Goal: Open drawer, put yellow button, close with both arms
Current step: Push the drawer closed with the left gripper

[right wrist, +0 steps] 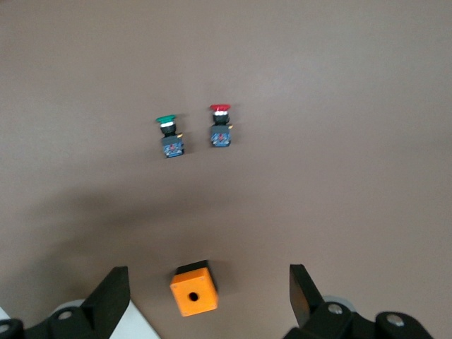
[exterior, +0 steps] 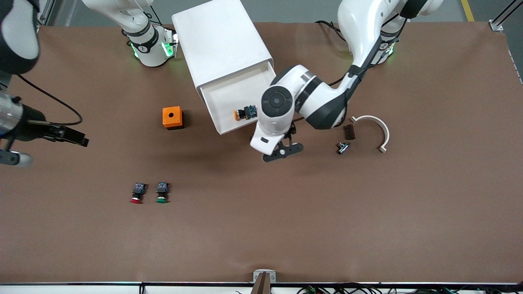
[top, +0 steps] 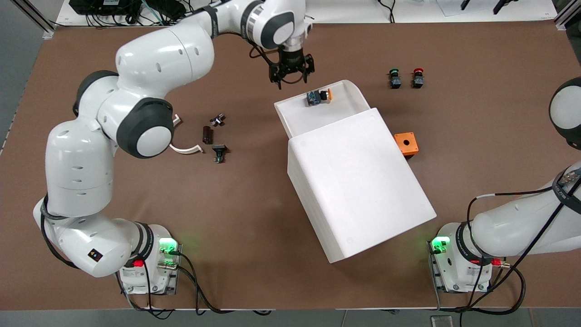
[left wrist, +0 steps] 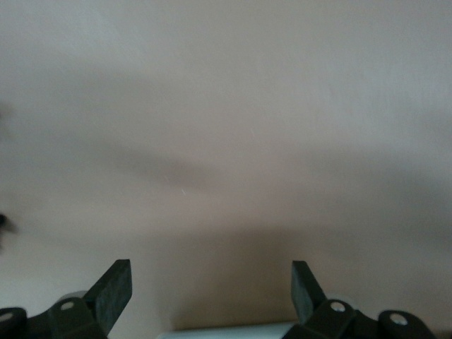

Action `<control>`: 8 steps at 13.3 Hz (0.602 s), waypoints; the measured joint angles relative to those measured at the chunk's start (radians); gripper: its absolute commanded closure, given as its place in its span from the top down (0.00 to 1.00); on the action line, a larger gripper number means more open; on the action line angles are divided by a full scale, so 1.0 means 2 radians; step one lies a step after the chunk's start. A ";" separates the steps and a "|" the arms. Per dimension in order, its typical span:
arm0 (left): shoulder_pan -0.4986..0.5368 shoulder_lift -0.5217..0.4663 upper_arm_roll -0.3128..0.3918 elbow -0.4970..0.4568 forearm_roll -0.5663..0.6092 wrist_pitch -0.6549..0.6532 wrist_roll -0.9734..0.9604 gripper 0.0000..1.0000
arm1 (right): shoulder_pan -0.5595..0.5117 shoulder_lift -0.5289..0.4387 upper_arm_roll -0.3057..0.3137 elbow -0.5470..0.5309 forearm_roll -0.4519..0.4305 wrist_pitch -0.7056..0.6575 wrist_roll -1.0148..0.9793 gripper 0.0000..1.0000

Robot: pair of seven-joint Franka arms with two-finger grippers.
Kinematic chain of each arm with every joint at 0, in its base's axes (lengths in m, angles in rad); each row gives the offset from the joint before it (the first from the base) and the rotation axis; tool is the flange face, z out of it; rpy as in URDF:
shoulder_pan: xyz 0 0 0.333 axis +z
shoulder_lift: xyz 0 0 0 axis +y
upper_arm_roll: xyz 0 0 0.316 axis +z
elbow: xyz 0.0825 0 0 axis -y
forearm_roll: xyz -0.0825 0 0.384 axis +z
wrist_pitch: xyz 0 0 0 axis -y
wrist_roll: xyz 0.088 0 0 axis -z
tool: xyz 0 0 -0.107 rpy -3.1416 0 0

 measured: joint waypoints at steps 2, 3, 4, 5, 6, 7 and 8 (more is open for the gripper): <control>-0.018 0.004 0.000 0.000 -0.019 0.001 -0.001 0.99 | -0.017 -0.010 0.000 0.000 -0.001 0.007 -0.059 1.00; -0.026 0.004 0.000 0.000 -0.024 0.001 -0.008 0.99 | -0.022 -0.015 0.000 -0.002 -0.003 0.012 -0.081 1.00; -0.035 0.004 -0.001 0.000 -0.027 0.001 -0.017 0.99 | -0.024 -0.022 0.000 -0.005 -0.011 0.019 -0.094 1.00; -0.044 0.004 -0.001 0.000 -0.031 0.002 -0.028 0.99 | -0.024 -0.032 0.001 -0.011 -0.023 0.027 -0.100 1.00; -0.053 0.004 0.000 0.000 -0.039 0.002 -0.038 0.99 | -0.024 -0.044 0.001 -0.019 -0.030 0.035 -0.106 1.00; -0.062 0.004 0.000 0.000 -0.051 0.002 -0.045 0.99 | -0.024 -0.058 0.002 -0.029 -0.033 0.041 -0.112 1.00; -0.069 0.004 0.000 0.000 -0.061 0.002 -0.052 0.99 | -0.024 -0.071 0.002 -0.042 -0.034 0.047 -0.115 1.00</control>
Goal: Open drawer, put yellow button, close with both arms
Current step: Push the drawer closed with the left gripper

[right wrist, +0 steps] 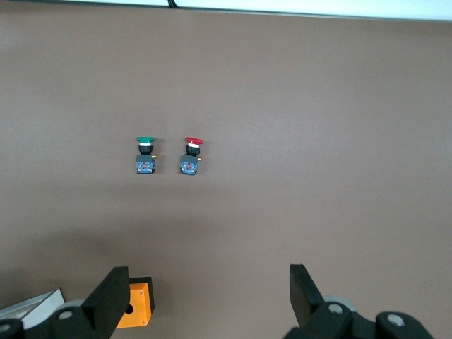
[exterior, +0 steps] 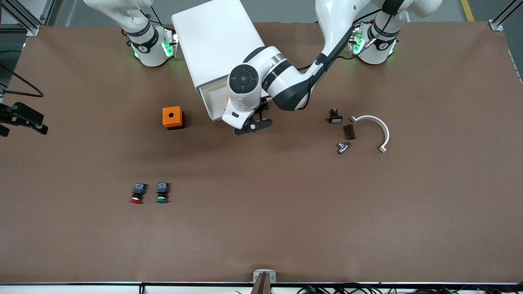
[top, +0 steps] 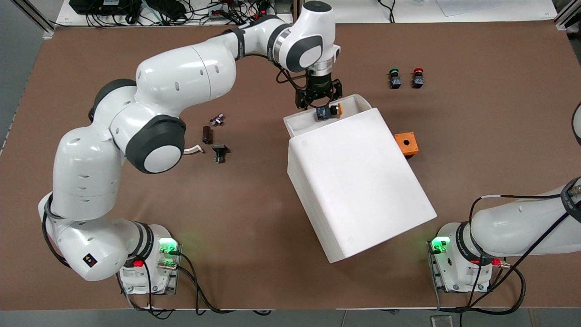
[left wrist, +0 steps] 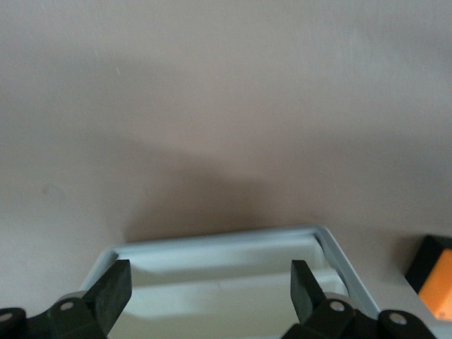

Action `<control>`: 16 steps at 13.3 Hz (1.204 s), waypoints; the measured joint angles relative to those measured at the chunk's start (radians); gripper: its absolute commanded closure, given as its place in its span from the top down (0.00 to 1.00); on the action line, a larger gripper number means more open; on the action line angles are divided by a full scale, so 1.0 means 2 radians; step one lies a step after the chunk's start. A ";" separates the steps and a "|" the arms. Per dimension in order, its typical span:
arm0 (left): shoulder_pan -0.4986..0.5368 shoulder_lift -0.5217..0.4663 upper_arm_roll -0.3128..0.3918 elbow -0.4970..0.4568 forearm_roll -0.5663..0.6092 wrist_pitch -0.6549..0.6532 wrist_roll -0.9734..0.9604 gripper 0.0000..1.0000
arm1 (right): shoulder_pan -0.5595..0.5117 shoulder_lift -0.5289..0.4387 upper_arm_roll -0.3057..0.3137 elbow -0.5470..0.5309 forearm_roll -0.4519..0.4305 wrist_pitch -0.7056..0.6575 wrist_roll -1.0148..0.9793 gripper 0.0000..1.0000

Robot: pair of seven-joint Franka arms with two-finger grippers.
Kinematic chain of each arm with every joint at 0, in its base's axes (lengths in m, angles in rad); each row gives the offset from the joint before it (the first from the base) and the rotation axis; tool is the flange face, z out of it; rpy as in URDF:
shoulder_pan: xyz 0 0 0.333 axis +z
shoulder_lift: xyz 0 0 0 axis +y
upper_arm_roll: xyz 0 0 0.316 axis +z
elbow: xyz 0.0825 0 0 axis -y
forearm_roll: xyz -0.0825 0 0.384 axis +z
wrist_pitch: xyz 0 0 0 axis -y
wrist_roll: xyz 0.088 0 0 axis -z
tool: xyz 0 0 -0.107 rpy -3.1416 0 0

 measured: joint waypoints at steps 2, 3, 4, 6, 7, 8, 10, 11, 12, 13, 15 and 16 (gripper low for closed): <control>-0.015 0.000 0.000 -0.002 -0.013 0.000 -0.016 0.99 | 0.000 -0.022 0.001 -0.029 0.000 0.013 -0.001 1.00; -0.022 0.000 0.000 -0.004 -0.015 0.000 -0.022 0.99 | 0.000 -0.032 0.001 -0.044 0.000 0.022 -0.002 1.00; -0.030 0.000 0.000 -0.005 -0.017 0.000 -0.029 0.99 | 0.000 -0.041 0.001 -0.059 0.000 0.029 -0.002 1.00; -0.039 0.000 0.000 -0.005 -0.019 0.000 -0.044 0.99 | 0.000 -0.051 0.003 -0.073 -0.001 0.033 -0.003 1.00; -0.041 0.000 0.000 -0.005 -0.023 0.000 -0.046 0.99 | 0.000 -0.053 0.003 -0.075 -0.001 0.033 -0.003 1.00; -0.042 0.000 0.000 -0.006 -0.025 -0.001 -0.046 0.99 | 0.000 -0.053 0.003 -0.076 -0.001 0.033 -0.003 1.00; -0.043 0.000 0.000 -0.008 -0.037 -0.002 -0.046 0.99 | 0.000 -0.053 0.004 -0.077 -0.001 0.034 -0.003 1.00; -0.044 0.000 -0.001 -0.010 -0.042 -0.002 -0.047 0.99 | 0.000 -0.053 0.004 -0.077 -0.001 0.034 -0.003 1.00; -0.047 0.000 -0.001 -0.013 -0.045 -0.003 -0.051 0.99 | 0.000 -0.053 0.004 -0.077 -0.001 0.035 -0.003 1.00; -0.050 0.000 -0.002 -0.016 -0.046 -0.003 -0.057 0.99 | 0.000 -0.053 0.004 -0.077 -0.002 0.036 -0.003 1.00; -0.052 0.000 -0.001 -0.017 -0.046 -0.004 -0.066 0.99 | 0.000 -0.054 0.004 -0.076 -0.003 0.038 -0.003 1.00; -0.052 0.000 -0.001 -0.018 -0.046 -0.006 -0.066 0.99 | 0.000 -0.054 0.004 -0.076 -0.003 0.039 -0.004 1.00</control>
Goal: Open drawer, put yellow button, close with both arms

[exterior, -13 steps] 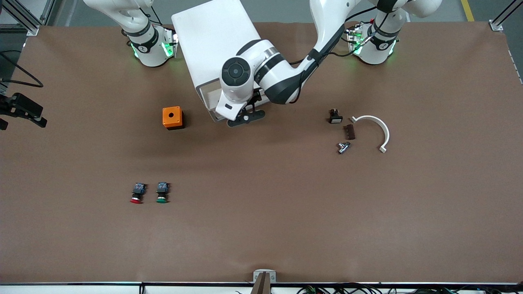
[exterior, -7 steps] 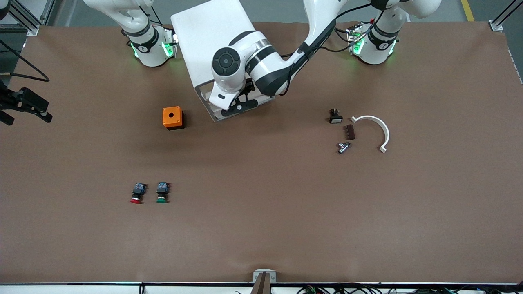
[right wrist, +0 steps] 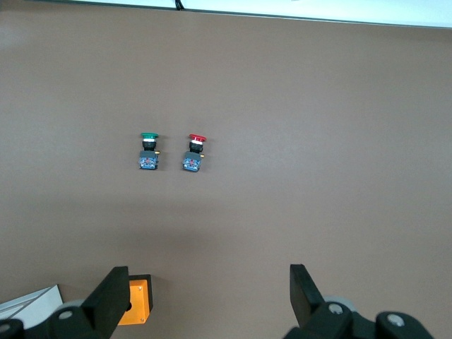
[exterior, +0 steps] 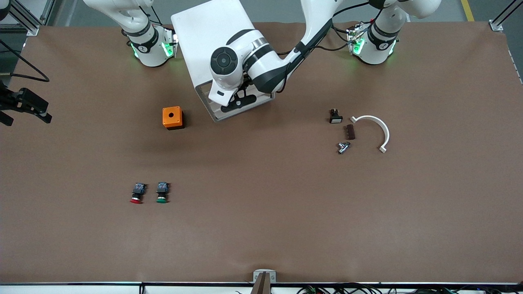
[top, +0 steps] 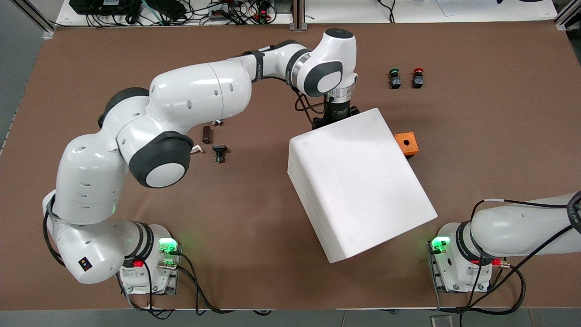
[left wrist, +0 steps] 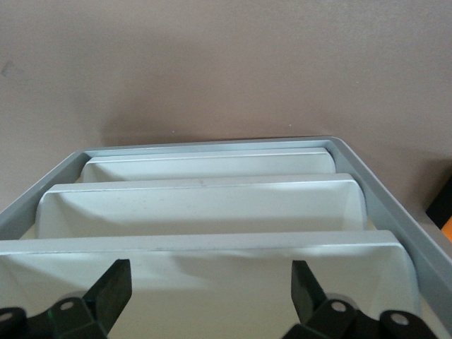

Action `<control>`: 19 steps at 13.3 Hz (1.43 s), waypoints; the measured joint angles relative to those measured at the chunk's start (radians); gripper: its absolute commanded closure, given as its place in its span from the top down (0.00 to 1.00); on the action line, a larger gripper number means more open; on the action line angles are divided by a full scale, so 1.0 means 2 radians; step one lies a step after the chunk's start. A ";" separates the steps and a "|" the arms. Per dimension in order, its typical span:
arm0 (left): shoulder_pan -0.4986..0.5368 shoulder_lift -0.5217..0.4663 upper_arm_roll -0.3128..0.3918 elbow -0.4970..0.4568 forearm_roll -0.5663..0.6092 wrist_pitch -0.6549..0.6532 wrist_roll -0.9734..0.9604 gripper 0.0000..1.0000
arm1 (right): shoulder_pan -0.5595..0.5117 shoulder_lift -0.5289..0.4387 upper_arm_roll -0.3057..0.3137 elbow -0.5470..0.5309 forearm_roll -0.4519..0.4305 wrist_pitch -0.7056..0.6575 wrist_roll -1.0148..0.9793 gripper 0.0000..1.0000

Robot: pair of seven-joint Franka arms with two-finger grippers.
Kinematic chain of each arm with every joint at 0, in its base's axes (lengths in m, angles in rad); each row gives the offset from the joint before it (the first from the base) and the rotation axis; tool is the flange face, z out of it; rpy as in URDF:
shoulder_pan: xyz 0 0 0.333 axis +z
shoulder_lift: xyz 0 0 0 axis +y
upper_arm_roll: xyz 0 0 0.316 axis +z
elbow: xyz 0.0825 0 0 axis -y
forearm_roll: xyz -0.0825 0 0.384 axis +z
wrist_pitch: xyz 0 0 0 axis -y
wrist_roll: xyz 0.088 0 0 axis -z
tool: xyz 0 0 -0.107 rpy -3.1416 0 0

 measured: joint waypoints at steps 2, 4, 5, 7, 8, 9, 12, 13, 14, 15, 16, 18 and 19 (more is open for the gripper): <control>0.001 0.000 0.001 0.000 0.000 -0.007 0.000 0.99 | 0.000 -0.001 0.000 0.000 -0.001 0.001 0.000 1.00; 0.013 -0.003 0.003 0.001 0.000 -0.012 0.000 0.99 | 0.000 -0.001 0.000 0.000 -0.001 0.000 -0.001 1.00; 0.029 -0.007 0.005 0.003 0.001 -0.013 0.000 0.99 | 0.000 -0.001 0.000 0.000 -0.001 -0.001 0.000 1.00; 0.079 -0.024 0.006 0.005 0.019 -0.017 0.015 0.99 | 0.000 -0.001 0.001 0.000 -0.001 -0.003 0.014 1.00; 0.106 -0.036 0.007 0.005 0.034 -0.021 0.024 0.99 | 0.000 -0.001 0.002 0.000 -0.001 -0.004 0.025 1.00; 0.133 -0.048 0.007 0.006 0.052 -0.027 0.033 0.99 | 0.000 -0.002 0.002 0.001 -0.001 -0.009 0.032 1.00; 0.196 -0.079 0.007 0.006 0.114 -0.053 0.063 0.99 | 0.000 -0.002 0.003 0.003 -0.001 -0.027 0.049 1.00; 0.212 -0.088 0.007 0.006 0.134 -0.064 0.067 0.99 | 0.000 -0.003 0.003 0.005 -0.001 -0.029 0.057 1.00; 0.228 -0.098 0.007 0.006 0.156 -0.078 0.071 0.99 | 0.000 -0.003 0.003 0.007 -0.001 -0.032 0.060 1.00; 0.245 -0.110 0.007 0.006 0.181 -0.095 0.084 0.99 | 0.000 -0.003 0.004 0.007 -0.001 -0.034 0.061 1.00; 0.259 -0.121 0.007 0.006 0.197 -0.106 0.108 0.99 | 0.000 -0.003 0.004 0.007 -0.001 -0.035 0.061 1.00; 0.290 -0.148 0.008 0.006 0.212 -0.128 0.171 0.99 | 0.000 -0.003 0.004 0.007 -0.001 -0.035 0.061 1.00; 0.310 -0.163 0.008 0.006 0.213 -0.143 0.208 0.99 | 0.000 -0.003 0.004 0.007 -0.001 -0.036 0.061 1.00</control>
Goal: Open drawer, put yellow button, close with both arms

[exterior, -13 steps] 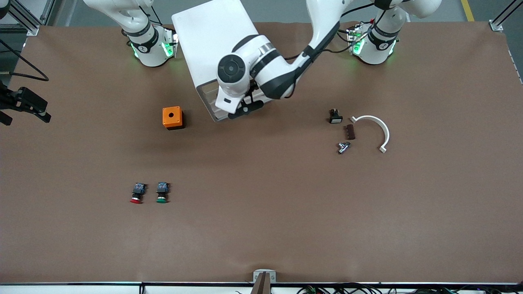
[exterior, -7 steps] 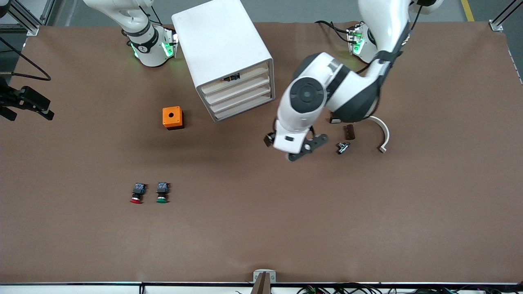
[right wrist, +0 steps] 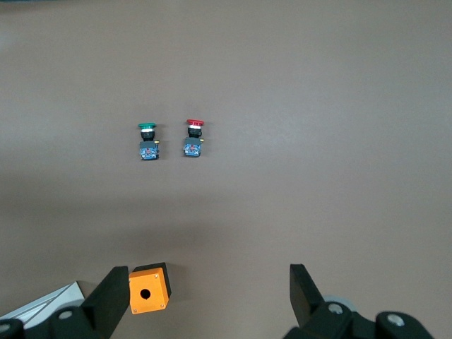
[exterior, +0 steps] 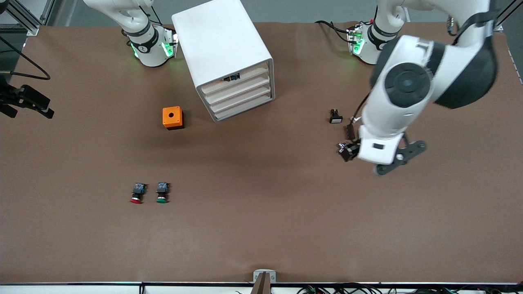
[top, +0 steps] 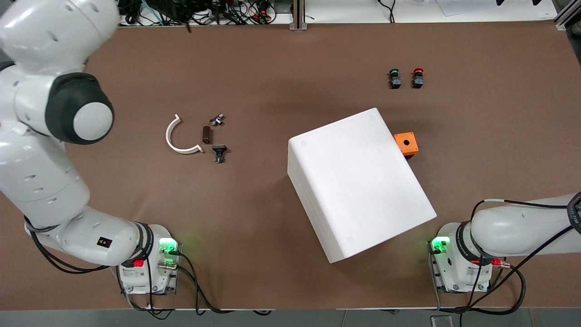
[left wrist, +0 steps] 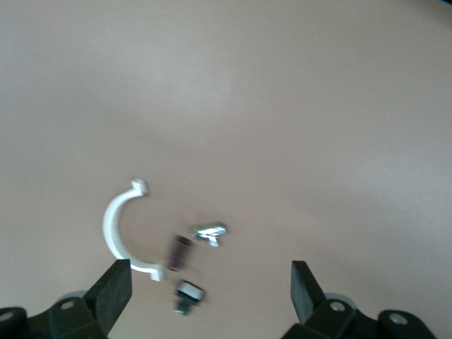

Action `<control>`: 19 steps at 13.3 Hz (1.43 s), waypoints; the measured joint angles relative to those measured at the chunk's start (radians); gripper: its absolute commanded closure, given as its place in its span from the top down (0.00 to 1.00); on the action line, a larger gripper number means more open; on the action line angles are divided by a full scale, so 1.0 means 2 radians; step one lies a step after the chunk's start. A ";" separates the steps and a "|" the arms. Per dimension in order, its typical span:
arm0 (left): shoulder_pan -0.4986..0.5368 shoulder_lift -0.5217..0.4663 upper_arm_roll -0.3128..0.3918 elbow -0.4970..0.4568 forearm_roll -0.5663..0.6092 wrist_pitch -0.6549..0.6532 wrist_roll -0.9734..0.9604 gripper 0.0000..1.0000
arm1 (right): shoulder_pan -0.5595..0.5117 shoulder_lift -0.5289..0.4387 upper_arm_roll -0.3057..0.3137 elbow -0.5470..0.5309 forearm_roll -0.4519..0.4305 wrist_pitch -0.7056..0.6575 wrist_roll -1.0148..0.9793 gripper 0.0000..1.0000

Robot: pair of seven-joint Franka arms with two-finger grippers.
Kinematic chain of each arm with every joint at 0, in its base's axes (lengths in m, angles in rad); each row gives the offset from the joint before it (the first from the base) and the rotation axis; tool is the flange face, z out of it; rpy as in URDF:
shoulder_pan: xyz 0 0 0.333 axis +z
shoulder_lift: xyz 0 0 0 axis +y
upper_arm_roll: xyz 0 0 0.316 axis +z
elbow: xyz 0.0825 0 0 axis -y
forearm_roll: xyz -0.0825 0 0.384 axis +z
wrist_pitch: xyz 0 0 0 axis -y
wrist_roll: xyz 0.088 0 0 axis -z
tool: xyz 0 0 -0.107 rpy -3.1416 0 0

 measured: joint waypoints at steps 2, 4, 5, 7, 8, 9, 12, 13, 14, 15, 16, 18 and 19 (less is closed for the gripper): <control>0.040 -0.030 -0.001 0.000 0.000 -0.028 0.069 0.99 | 0.000 0.000 0.000 0.000 0.000 -0.001 0.000 1.00; 0.075 -0.052 -0.007 -0.001 0.000 -0.049 0.123 0.99 | 0.000 0.000 0.000 0.000 0.000 -0.001 0.000 1.00; 0.088 -0.060 -0.010 -0.002 0.000 -0.058 0.149 0.99 | 0.000 0.000 0.000 0.000 0.000 -0.001 0.000 1.00; 0.108 -0.076 -0.012 -0.005 -0.004 -0.072 0.195 1.00 | 0.000 0.000 0.000 0.000 0.000 -0.001 0.000 1.00; 0.120 -0.087 -0.012 -0.012 -0.013 -0.074 0.212 0.99 | 0.000 0.000 0.000 0.001 0.000 -0.001 0.000 1.00; 0.133 -0.101 -0.012 -0.024 -0.024 -0.075 0.228 1.00 | 0.000 0.000 0.000 0.001 0.000 -0.001 0.000 1.00; 0.153 -0.162 -0.004 -0.079 -0.043 -0.071 0.271 1.00 | 0.000 0.000 0.001 0.001 0.000 -0.002 0.000 1.00; 0.153 -0.185 0.003 -0.104 -0.046 -0.062 0.287 1.00 | 0.000 0.000 0.001 0.001 0.000 -0.002 0.000 1.00; 0.153 -0.208 0.009 -0.132 -0.047 -0.046 0.306 1.00 | 0.000 0.000 0.001 0.001 0.000 -0.002 0.000 1.00; 0.153 -0.229 0.014 -0.158 -0.049 -0.033 0.319 1.00 | 0.000 0.000 0.001 0.002 0.000 -0.002 0.000 1.00; 0.153 -0.244 0.017 -0.177 -0.050 -0.025 0.325 1.00 | 0.000 0.000 0.001 0.002 0.000 -0.002 0.000 1.00; 0.153 -0.258 0.017 -0.195 -0.050 -0.017 0.326 1.00 | 0.000 0.000 0.001 0.002 0.000 -0.002 0.000 1.00; 0.152 -0.258 0.017 -0.196 -0.050 -0.015 0.326 1.00 | 0.000 0.000 0.001 0.002 0.000 -0.002 0.000 1.00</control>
